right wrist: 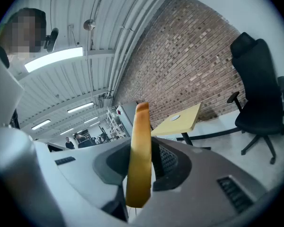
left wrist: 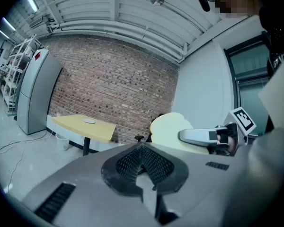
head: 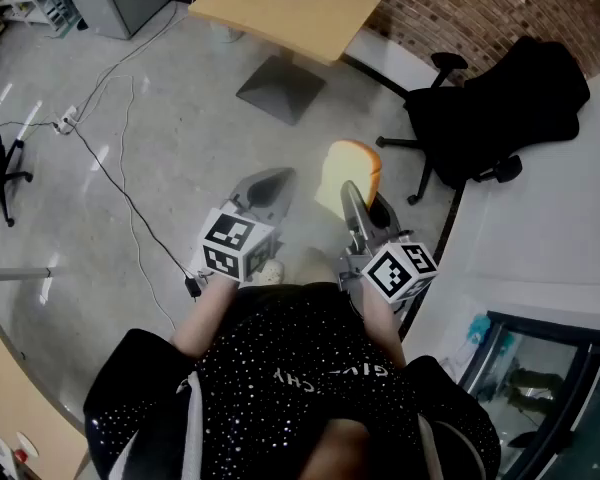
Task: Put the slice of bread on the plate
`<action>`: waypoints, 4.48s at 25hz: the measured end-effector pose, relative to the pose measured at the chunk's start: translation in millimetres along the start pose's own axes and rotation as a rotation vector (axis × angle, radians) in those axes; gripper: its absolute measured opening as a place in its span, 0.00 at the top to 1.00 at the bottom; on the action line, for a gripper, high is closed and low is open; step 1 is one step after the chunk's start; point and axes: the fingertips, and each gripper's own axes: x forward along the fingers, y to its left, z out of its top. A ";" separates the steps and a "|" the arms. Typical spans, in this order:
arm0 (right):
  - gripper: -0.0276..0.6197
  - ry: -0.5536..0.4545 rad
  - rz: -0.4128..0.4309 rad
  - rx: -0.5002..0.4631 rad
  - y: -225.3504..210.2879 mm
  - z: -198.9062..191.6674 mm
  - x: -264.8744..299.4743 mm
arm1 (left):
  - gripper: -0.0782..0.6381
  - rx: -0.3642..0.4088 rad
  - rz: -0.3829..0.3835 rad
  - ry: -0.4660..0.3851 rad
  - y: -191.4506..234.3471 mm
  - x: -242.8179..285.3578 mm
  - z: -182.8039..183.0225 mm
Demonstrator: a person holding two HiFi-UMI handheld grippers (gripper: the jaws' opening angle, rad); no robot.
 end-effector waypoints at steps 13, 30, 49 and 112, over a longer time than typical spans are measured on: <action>0.81 0.007 0.021 0.059 -33.8 8.7 36.3 | 0.88 -0.028 0.043 0.033 28.1 36.8 -6.8; 0.81 0.019 0.105 0.082 -148.7 97.6 160.0 | 0.88 -0.018 0.112 0.010 92.3 194.0 45.7; 0.81 0.036 0.172 0.090 -201.5 137.3 221.7 | 0.88 -0.020 0.176 0.003 126.6 266.9 63.2; 0.81 0.249 0.078 0.165 -305.2 196.9 661.2 | 0.88 -0.157 0.197 0.051 491.7 471.3 177.2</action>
